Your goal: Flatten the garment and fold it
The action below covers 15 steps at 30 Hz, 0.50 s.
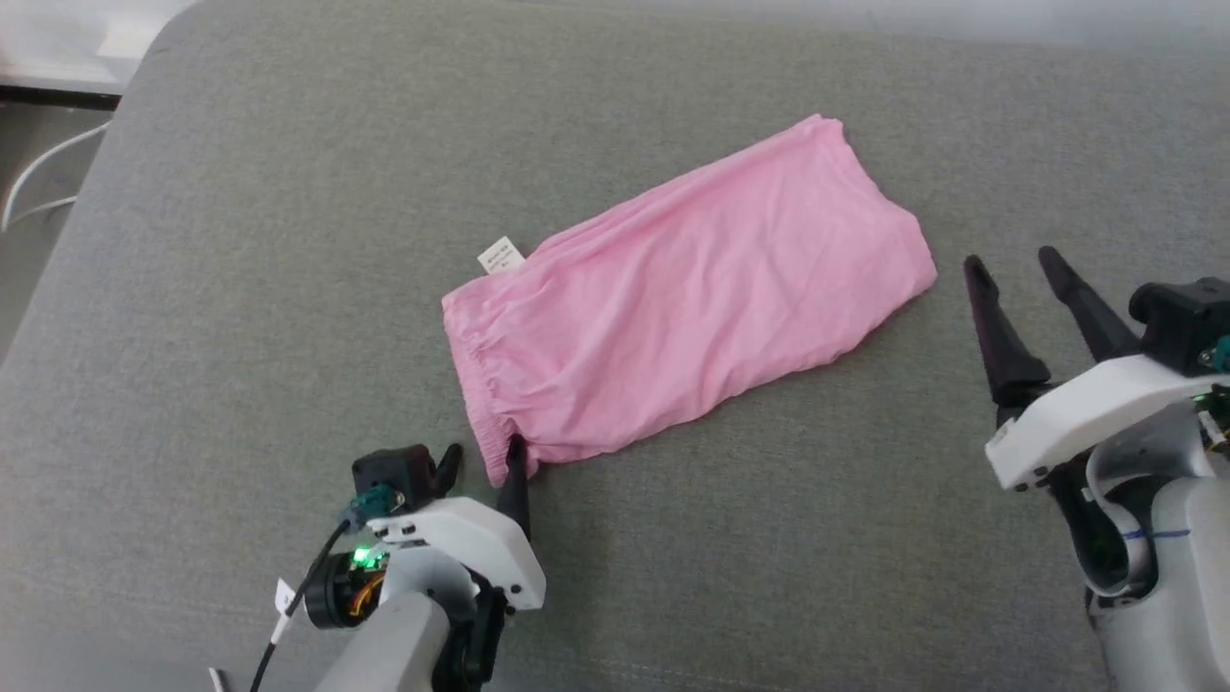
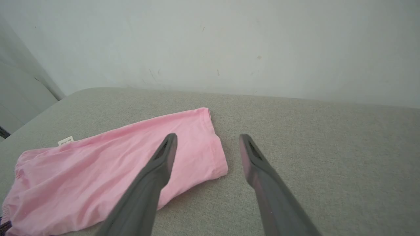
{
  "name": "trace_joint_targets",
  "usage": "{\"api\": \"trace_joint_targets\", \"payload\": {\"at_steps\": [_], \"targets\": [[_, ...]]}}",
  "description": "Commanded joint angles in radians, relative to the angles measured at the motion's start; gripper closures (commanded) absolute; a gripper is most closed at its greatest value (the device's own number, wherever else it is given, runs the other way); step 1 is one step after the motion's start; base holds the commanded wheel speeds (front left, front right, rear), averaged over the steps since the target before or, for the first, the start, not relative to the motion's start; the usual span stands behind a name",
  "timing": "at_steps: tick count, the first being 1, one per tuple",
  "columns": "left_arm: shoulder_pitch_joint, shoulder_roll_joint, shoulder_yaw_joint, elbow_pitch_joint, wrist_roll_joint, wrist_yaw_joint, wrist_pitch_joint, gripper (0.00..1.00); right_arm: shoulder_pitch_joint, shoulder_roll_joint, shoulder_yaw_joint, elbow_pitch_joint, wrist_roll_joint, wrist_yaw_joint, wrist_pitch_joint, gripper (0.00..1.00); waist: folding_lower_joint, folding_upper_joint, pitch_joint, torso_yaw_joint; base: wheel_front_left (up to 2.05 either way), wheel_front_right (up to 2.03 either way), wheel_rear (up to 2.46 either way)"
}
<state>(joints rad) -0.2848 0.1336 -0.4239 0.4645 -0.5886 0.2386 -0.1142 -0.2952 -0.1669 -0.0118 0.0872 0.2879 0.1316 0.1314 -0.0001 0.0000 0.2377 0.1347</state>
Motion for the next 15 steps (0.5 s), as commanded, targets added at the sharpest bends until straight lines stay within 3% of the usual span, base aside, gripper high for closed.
{"api": "trace_joint_targets", "payload": {"at_steps": [1, 8, 9, 10, 15], "targets": [[-0.017, -0.002, 0.006, 0.021, -0.012, 0.008, 0.015, 0.0, 0.016, 0.013, -0.003, -0.013, -0.005, -0.001, 0.003, 0.0, 0.0001, 0.0, 0.002, -0.015, 0.0, 0.0, 0.0], [-0.044, -0.013, -0.01, 0.096, -0.053, -0.018, 0.12, 0.0, 0.053, 0.048, -0.002, -0.037, -0.013, -0.001, 0.017, 0.0, 0.0001, 0.0, 0.003, -0.034, 0.0, 0.0, 0.0], [-0.044, -0.014, -0.017, 0.099, -0.056, -0.024, 0.136, 0.57, 0.055, 0.05, -0.001, -0.038, -0.013, -0.001, 0.02, 0.0, 0.0001, 0.0, 0.003, -0.035, 0.0, 0.0, 0.0], [-0.043, -0.014, -0.024, 0.101, -0.058, -0.031, 0.152, 1.0, 0.056, 0.051, -0.001, -0.04, -0.013, -0.001, 0.022, 0.0, 0.0001, 0.0, 0.003, -0.035, 0.0, 0.0, 0.0], [-0.038, -0.011, -0.044, 0.084, -0.063, -0.053, 0.178, 1.0, 0.056, 0.054, -0.008, -0.044, -0.019, -0.001, 0.029, 0.0, 0.0001, 0.0, 0.004, -0.027, 0.0, 0.0, 0.0]]}}
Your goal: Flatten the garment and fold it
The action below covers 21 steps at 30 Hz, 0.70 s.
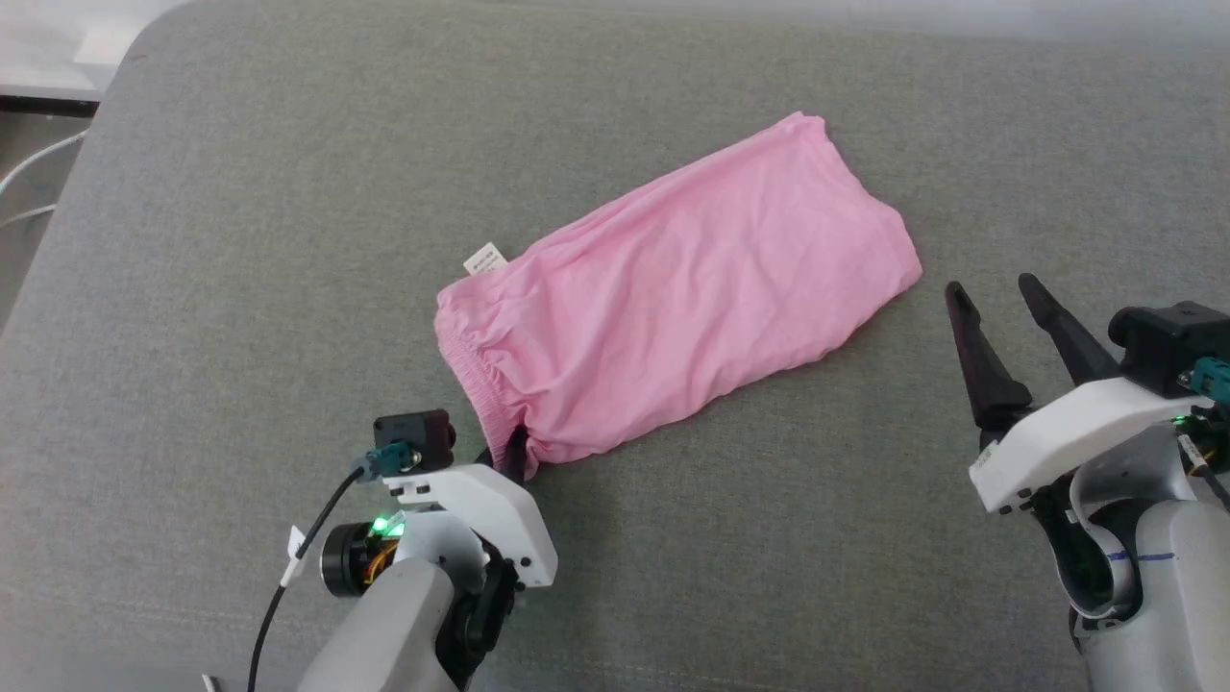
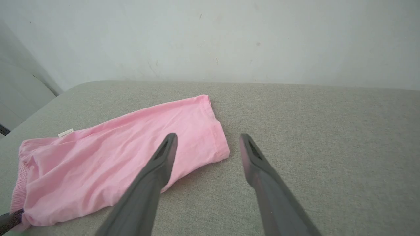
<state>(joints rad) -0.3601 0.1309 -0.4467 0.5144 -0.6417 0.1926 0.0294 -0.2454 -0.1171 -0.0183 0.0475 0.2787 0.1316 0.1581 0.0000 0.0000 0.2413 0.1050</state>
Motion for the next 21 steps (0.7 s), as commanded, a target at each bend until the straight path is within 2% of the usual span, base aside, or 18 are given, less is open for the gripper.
{"api": "trace_joint_targets", "payload": {"at_steps": [1, 5, 9, 16, 21], "targets": [[0.038, -0.008, -0.023, 0.029, -0.01, -0.008, 0.031, 1.0, 0.004, 0.004, 0.0, -0.003, -0.012, -0.001, 0.005, 0.0, 0.0, 0.0, 0.001, 0.006, 0.0, 0.0, 0.0], [0.035, -0.007, -0.024, 0.007, -0.005, -0.006, 0.013, 1.0, -0.029, -0.003, 0.001, 0.019, -0.029, -0.001, 0.023, 0.0, 0.0, 0.0, 0.007, 0.018, 0.0, 0.0, 0.0], [0.021, -0.007, -0.028, -0.013, -0.001, -0.01, 0.002, 1.0, -0.12, -0.004, -0.007, 0.096, -0.061, -0.001, 0.037, 0.0, 0.0, 0.0, 0.025, 0.033, 0.0, 0.0, 0.0], [-0.012, -0.02, -0.046, -0.036, 0.008, -0.018, -0.012, 1.0, -0.325, 0.007, -0.04, 0.356, -0.106, -0.001, 0.055, 0.0, 0.0, 0.0, 0.066, 0.078, 0.0, 0.0, 0.0], [-0.031, -0.031, -0.057, -0.04, 0.009, -0.025, -0.027, 1.0, -0.449, 0.012, -0.07, 0.537, -0.16, -0.001, 0.123, 0.0, 0.0, 0.0, 0.099, 0.107, 0.0, 0.0, 0.0]]}}
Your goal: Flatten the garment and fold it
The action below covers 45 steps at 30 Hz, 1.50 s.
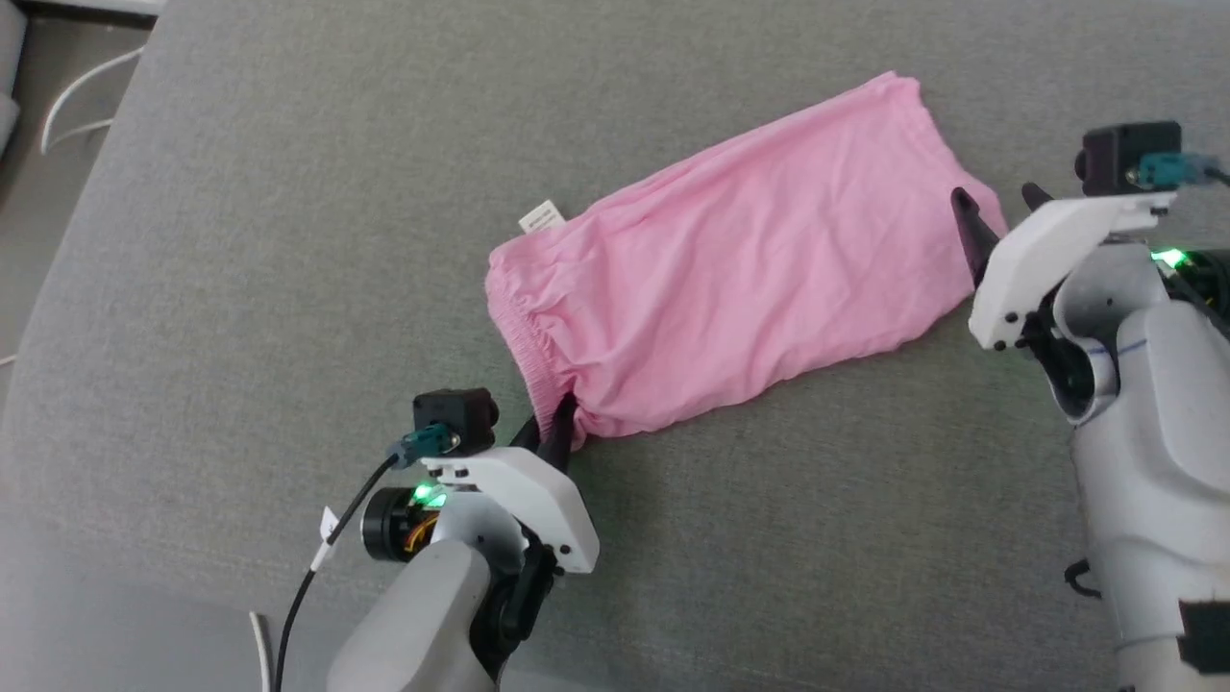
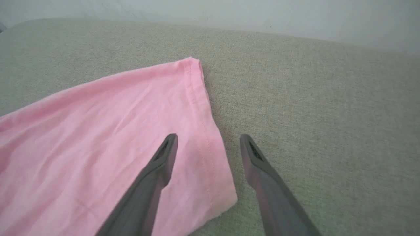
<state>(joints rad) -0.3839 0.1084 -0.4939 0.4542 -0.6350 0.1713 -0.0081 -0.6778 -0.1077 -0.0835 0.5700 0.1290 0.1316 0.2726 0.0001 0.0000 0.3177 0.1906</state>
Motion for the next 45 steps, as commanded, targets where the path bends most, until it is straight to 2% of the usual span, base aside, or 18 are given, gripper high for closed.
{"api": "trace_joint_targets", "payload": {"at_steps": [1, 5, 10, 11, 14, 21, 28, 33, 37, 41, 45], "targets": [[-0.011, -0.01, -0.012, 0.021, 0.002, -0.006, 0.009, 1.0, -0.038, 0.004, -0.009, 0.044, -0.023, -0.001, 0.031, 0.0, -0.0001, 0.0, 0.029, 0.027, 0.0, 0.0, 0.0], [-0.025, -0.017, -0.02, 0.029, 0.001, -0.012, 0.001, 1.0, -0.109, 0.01, -0.044, 0.141, -0.072, -0.001, 0.134, 0.0, -0.0001, 0.0, 0.047, 0.043, 0.0, 0.0, 0.0], [-0.034, -0.023, -0.023, 0.039, -0.004, -0.014, -0.011, 1.0, -0.156, 0.016, -0.037, 0.195, -0.116, -0.001, 0.27, 0.0, -0.0001, 0.0, 0.057, 0.049, 0.0, 0.0, 0.0], [-0.035, -0.023, -0.023, 0.041, -0.006, -0.014, -0.012, 1.0, -0.161, 0.016, -0.034, 0.196, -0.119, -0.001, 0.29, 0.53, -0.0001, 0.0, 0.058, 0.049, 0.0, 0.0, 0.0], [-0.035, -0.024, -0.023, 0.046, -0.01, -0.016, -0.017, 1.0, -0.162, 0.015, -0.02, 0.181, -0.113, -0.001, 0.33, 1.0, -0.0001, 0.0, 0.057, 0.047, 0.0, 0.0, 0.0], [-0.028, -0.014, -0.023, 0.048, -0.016, -0.015, -0.016, 1.0, -0.092, -0.018, 0.015, 0.04, -0.073, -0.001, 0.331, 1.0, -0.0001, 0.0, 0.029, 0.029, 0.0, 0.0, 0.0], [0.001, 0.017, -0.035, 0.027, -0.013, -0.011, 0.007, 1.0, 0.101, -0.062, 0.022, -0.254, -0.035, -0.001, 0.38, 1.0, -0.0001, 0.0, -0.02, -0.01, 0.0, 0.0, 0.0], [0.028, 0.046, -0.047, -0.012, -0.012, -0.008, 0.039, 1.0, 0.306, -0.02, -0.033, -0.506, -0.009, -0.001, 0.461, 1.0, -0.0001, 0.0, -0.043, -0.045, 0.0, 0.0, 0.0], [0.048, 0.077, -0.054, -0.063, -0.012, -0.003, 0.076, 1.0, 0.441, 0.022, -0.072, -0.658, 0.002, -0.001, 0.486, 1.0, -0.0001, 0.0, -0.05, -0.071, 0.0, 0.0, 0.0], [0.068, 0.104, -0.059, -0.111, -0.018, 0.001, 0.116, 1.0, 0.51, 0.044, -0.082, -0.704, 0.013, -0.001, 0.475, 1.0, -0.0001, 0.0, -0.05, -0.09, 0.0, 0.0, 0.0], [0.095, 0.139, -0.075, -0.173, -0.027, 0.004, 0.192, 1.0, 0.551, 0.054, -0.095, -0.657, 0.02, -0.001, 0.413, 1.0, -0.0001, 0.0, -0.044, -0.104, 0.0, 0.0, 0.0]]}}
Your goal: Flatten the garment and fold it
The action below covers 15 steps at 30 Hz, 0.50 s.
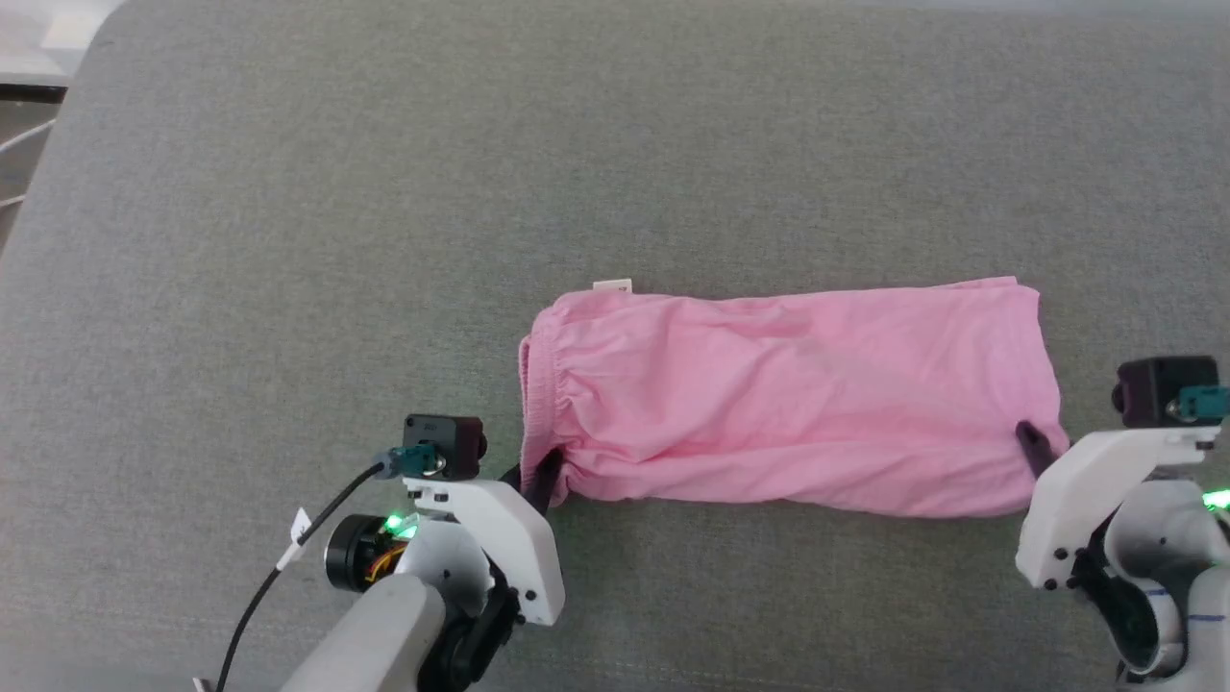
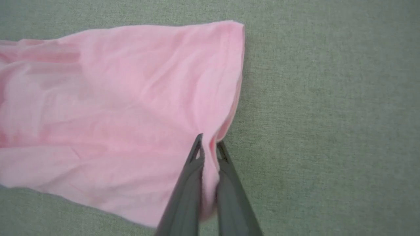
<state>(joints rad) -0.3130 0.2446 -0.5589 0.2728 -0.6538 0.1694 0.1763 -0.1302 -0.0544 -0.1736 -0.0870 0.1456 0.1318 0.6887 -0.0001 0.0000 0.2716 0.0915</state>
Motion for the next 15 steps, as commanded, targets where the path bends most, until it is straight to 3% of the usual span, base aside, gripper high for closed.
{"api": "trace_joint_targets", "payload": {"at_steps": [1, 5, 6, 7, 8, 15], "targets": [[0.03, 0.011, -0.013, -0.005, -0.011, 0.007, 0.025, 1.0, 0.007, 0.002, -0.006, 0.023, 0.002, -0.001, -0.021, 1.0, 0.0001, 0.0, 0.003, -0.007, 0.0, 0.0, 0.0], [0.047, 0.036, -0.021, -0.051, -0.021, 0.01, 0.074, 1.0, 0.007, 0.003, 0.001, 0.125, 0.015, -0.001, -0.081, 0.98, 0.0001, 0.0, 0.002, -0.009, 0.0, 0.0, 0.0], [0.051, 0.037, -0.021, -0.061, -0.026, 0.009, 0.077, 0.95, 0.006, 0.004, 0.004, 0.146, 0.02, -0.001, -0.096, 0.61, 0.0001, 0.0, -0.001, -0.008, 0.0, 0.0, 0.0], [0.054, 0.036, -0.021, -0.07, -0.03, 0.007, 0.076, 0.25, 0.007, 0.004, 0.008, 0.164, 0.025, -0.001, -0.107, 0.0, 0.0001, 0.0, -0.005, -0.007, 0.0, 0.0, 0.0], [0.058, 0.034, -0.02, -0.077, -0.034, 0.006, 0.075, 0.0, 0.008, 0.004, 0.01, 0.178, 0.032, -0.001, -0.119, 0.0, 0.0001, 0.0, -0.01, -0.005, 0.0, 0.0, 0.0], [0.088, 0.032, 0.002, -0.118, -0.039, -0.002, -0.01, 0.0, 0.04, 0.004, 0.002, 0.167, 0.084, -0.001, -0.26, 0.0, 0.0001, 0.0, -0.063, -0.001, 0.0, 0.0, 0.0]]}}
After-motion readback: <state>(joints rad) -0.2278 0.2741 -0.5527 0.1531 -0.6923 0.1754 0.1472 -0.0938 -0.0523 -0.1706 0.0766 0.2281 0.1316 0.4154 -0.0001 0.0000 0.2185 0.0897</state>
